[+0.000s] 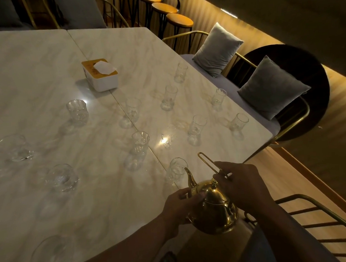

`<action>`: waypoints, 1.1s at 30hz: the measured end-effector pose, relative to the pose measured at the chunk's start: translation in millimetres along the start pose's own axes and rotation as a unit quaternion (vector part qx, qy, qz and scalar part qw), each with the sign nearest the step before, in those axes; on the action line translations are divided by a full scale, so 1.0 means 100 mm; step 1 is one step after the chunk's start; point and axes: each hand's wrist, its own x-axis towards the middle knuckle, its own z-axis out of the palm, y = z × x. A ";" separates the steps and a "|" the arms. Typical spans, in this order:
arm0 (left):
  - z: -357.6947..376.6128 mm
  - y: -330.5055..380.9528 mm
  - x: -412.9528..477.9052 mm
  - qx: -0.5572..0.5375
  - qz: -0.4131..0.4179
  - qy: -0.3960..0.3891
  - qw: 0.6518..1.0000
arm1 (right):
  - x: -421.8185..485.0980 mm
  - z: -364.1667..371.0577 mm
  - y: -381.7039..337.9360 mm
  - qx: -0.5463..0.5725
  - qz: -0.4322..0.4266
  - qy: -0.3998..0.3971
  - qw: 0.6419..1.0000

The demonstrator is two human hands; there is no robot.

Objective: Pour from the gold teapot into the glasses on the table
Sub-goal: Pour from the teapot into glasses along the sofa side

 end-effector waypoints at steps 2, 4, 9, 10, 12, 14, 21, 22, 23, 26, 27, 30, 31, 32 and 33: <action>-0.01 0.00 0.00 0.004 0.002 -0.002 1.000 | -0.01 0.00 0.00 0.003 0.003 -0.001 1.000; -0.01 0.01 -0.02 0.004 0.009 -0.004 1.000 | -0.04 0.01 0.00 0.005 0.005 -0.006 1.000; -0.04 0.04 -0.01 0.013 0.033 -0.007 0.999 | -0.16 0.03 0.03 0.018 0.027 -0.010 0.999; -0.05 0.05 -0.01 0.016 0.039 -0.004 0.999 | -0.18 0.03 0.04 0.019 0.031 -0.014 0.999; -0.06 0.06 0.00 0.029 0.048 0.002 0.998 | -0.21 0.04 0.04 0.026 0.046 -0.022 0.998; -0.07 0.07 0.00 0.039 0.055 0.006 0.998 | -0.24 0.03 0.03 0.030 0.054 -0.025 0.998; -0.14 0.16 -0.02 0.045 0.085 0.006 0.995 | -0.29 -0.05 -0.13 0.033 0.044 0.002 0.998; -0.16 0.19 -0.03 0.046 0.092 0.003 0.995 | -0.29 -0.06 -0.16 0.032 0.038 0.007 0.999; -0.18 0.22 -0.03 0.050 0.099 0.002 0.994 | -0.29 -0.08 -0.20 0.030 0.031 0.013 0.999; -0.23 0.35 -0.07 0.058 0.116 -0.003 0.992 | -0.24 -0.12 -0.30 0.025 0.010 0.023 0.999; -0.26 0.39 -0.08 0.057 0.121 0.001 0.991 | -0.22 -0.14 -0.34 0.022 0.003 0.024 0.999; -0.36 0.50 -0.12 0.055 0.142 0.016 0.988 | -0.12 -0.17 -0.48 0.014 -0.016 0.025 0.999; -0.40 0.53 -0.13 0.057 0.148 0.021 0.987 | -0.09 -0.18 -0.53 0.013 -0.023 0.026 0.999; -0.45 0.57 -0.14 0.058 0.154 0.022 0.986 | -0.05 -0.19 -0.59 0.013 -0.030 0.027 0.999; -0.50 0.61 -0.15 0.061 0.160 0.027 0.985 | -0.02 -0.19 -0.65 0.014 -0.036 0.030 0.999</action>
